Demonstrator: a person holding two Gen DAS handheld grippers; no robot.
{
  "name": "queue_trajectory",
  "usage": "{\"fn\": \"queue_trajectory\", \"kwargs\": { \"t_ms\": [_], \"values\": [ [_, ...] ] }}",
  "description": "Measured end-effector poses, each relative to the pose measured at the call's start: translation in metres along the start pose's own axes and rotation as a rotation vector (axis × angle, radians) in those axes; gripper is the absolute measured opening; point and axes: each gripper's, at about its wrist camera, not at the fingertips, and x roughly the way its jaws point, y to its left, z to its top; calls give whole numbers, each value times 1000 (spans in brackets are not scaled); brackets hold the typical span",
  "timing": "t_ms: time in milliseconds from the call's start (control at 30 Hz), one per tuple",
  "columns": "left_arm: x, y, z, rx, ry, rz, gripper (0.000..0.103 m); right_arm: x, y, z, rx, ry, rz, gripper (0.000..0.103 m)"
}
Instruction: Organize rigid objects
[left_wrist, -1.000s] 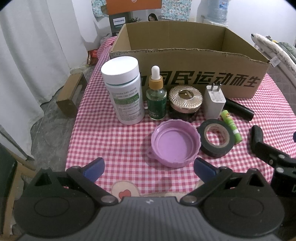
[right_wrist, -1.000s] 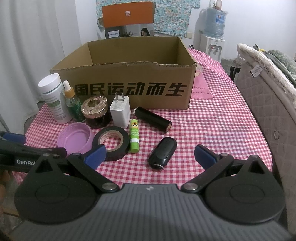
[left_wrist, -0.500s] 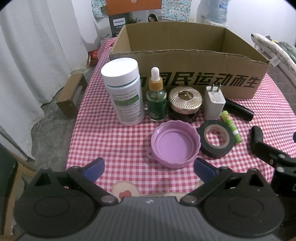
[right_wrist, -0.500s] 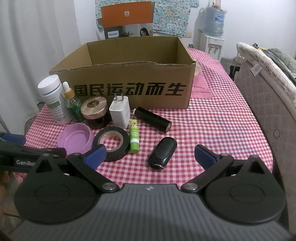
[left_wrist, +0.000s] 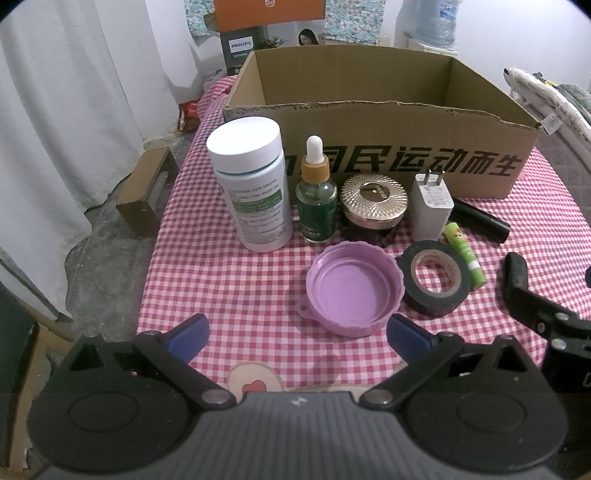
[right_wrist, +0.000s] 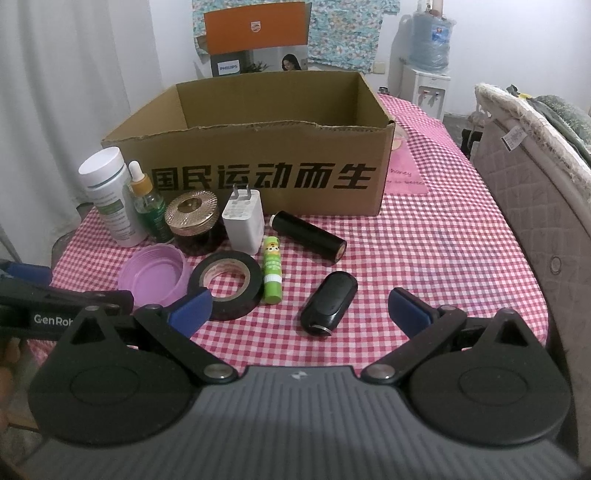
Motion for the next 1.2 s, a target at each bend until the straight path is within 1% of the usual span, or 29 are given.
{"fn": "queue_trajectory", "kwargs": {
  "t_ms": [933, 1067, 1200],
  "values": [
    [2, 3, -2, 0, 6, 0, 103, 3, 2, -2, 9, 15, 12, 102],
    [2, 5, -3, 7, -5, -29, 103, 4, -2, -4, 26, 18, 12, 102],
    [-3, 4, -5, 42, -64, -93, 103, 3, -13, -5, 59, 16, 31, 102]
  ]
}}
